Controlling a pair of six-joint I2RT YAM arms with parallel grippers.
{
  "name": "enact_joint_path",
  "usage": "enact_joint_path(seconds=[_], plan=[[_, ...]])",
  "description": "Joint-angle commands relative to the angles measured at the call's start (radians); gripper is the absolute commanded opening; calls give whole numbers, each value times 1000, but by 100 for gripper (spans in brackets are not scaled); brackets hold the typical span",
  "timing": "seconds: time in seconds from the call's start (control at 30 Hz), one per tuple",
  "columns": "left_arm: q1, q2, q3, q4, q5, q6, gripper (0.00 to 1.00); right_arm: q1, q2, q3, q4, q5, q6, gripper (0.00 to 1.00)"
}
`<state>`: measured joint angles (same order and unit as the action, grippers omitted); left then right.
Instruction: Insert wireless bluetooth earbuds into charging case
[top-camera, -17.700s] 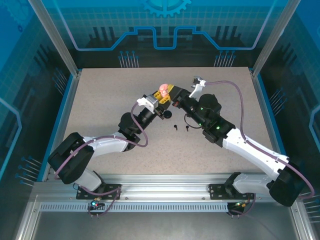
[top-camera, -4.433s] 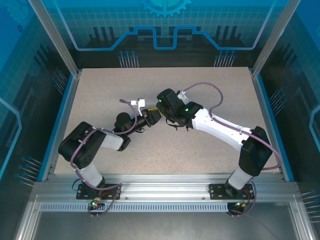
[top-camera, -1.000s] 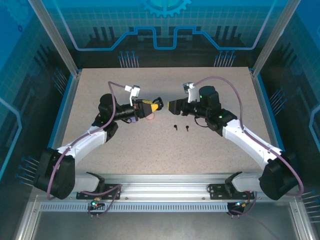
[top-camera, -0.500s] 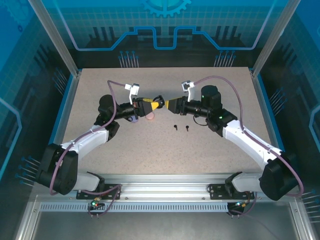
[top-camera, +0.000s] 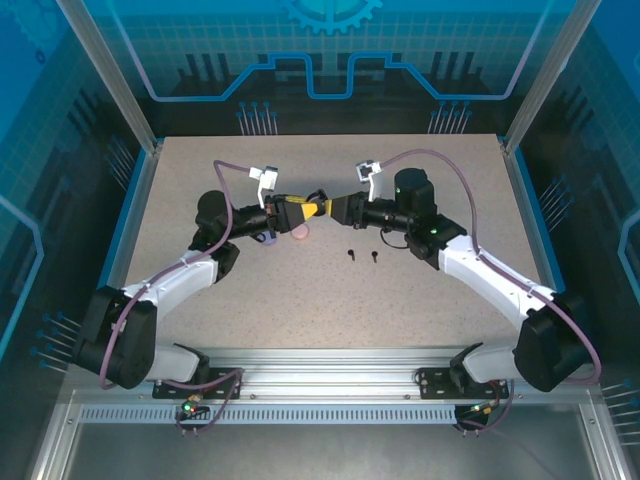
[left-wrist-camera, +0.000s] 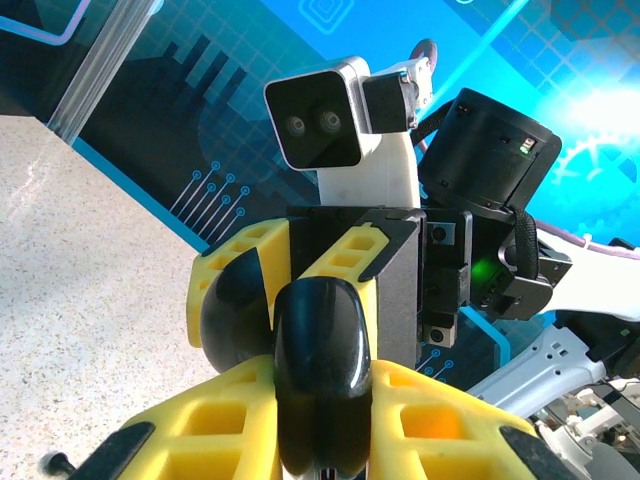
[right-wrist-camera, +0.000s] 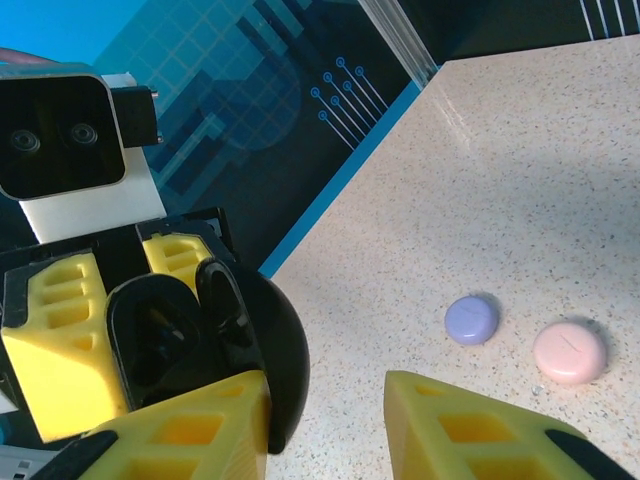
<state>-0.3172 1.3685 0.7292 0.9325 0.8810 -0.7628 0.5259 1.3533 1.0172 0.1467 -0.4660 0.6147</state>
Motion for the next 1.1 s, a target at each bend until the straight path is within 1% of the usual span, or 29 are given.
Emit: enact_joint_path(seconds=[0.0, 0.07, 0.13, 0.23, 0.33, 0.37, 0.4, 0.43, 0.5, 0.53, 0.63, 0.77, 0.93, 1.07], plan=[[-8, 9, -9, 71, 28, -21, 0, 16, 16, 38, 20, -19, 10, 34], [-10, 12, -7, 76, 29, -24, 0, 17, 22, 43, 26, -30, 17, 32], [-14, 15, -8, 83, 27, -25, 0, 19, 29, 45, 39, -41, 28, 26], [-16, 19, -11, 92, 20, -29, 0, 20, 35, 45, 55, -58, 39, 15], [-16, 23, -14, 85, 5, -23, 0, 21, 33, 48, 59, -65, 41, 2], [-17, 24, -17, 77, -4, -16, 6, 22, 32, 54, 54, -61, 40, 0], [-16, 25, -19, 74, -13, -12, 15, 23, 32, 59, 46, -55, 38, 0], [-16, 24, -21, 69, -24, -10, 22, 22, 29, 67, 33, -49, 33, 0], [-15, 21, -22, 42, -49, 12, 40, 21, 28, 90, -15, -21, 11, 0], [-16, 18, -21, 29, -53, 22, 44, 22, 27, 102, -43, -5, 1, 0], [-8, 1, 0, -39, -61, 61, 54, 16, 24, 139, -139, 58, -40, 0], [8, -31, 54, -180, -51, 135, 60, -10, 19, 174, -233, 120, -79, 0], [21, -57, 156, -416, -38, 263, 68, -67, 23, 222, -317, 117, -138, 0], [24, -45, 276, -665, -15, 416, 71, -106, 49, 312, -458, 114, -264, 0]])
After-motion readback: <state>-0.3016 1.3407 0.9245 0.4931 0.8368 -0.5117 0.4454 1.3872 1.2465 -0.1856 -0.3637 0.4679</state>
